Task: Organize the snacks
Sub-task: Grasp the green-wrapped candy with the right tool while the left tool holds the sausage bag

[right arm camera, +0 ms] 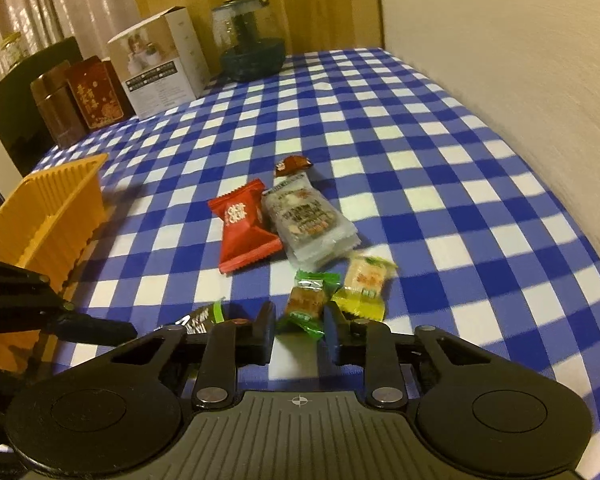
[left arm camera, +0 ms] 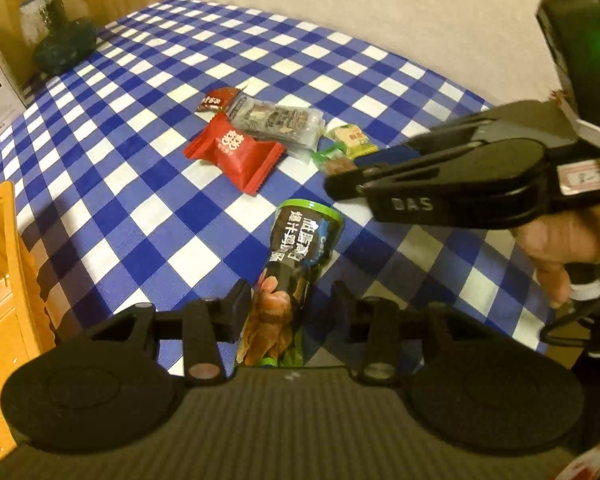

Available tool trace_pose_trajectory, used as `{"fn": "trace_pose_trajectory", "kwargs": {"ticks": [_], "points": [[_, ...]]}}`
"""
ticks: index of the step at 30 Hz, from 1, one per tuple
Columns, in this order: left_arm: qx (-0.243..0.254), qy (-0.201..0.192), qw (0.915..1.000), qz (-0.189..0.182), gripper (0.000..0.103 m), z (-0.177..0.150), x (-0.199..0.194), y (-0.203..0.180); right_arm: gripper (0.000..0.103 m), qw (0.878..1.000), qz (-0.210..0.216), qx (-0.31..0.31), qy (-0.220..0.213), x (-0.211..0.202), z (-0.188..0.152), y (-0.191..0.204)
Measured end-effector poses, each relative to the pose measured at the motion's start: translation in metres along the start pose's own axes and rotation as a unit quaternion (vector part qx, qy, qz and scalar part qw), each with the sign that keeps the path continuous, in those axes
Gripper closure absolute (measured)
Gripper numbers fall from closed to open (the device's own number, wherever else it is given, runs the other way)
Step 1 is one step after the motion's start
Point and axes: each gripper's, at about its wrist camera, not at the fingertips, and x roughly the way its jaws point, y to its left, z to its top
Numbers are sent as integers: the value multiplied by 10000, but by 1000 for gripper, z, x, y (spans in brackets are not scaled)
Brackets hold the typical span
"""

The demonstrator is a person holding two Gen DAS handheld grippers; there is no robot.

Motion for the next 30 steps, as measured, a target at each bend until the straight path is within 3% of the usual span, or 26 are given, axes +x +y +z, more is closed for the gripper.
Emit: {"fn": "trace_pose_trajectory", "kwargs": {"ticks": [6,16,21,24,30], "points": [[-262,13,9996,104,64,-5,6,-2,77,9998,-26,194,66,-17,-11,-6],[-828,-522,9952,91,64,-21,-5,-5,70,9997,-235,-105,20,-14,-13,6],[-725,-461,9963,87,65,-16,4,-6,68,9996,-249,-140,16,-12,-12,6],[-609,-509,9965,269,76,-18,4,-10,68,9996,-259,-133,4,-12,-12,6],[-704,-631,9943,489,77,-28,0,-15,68,9991,-356,-211,-20,-10,-12,9]]}}
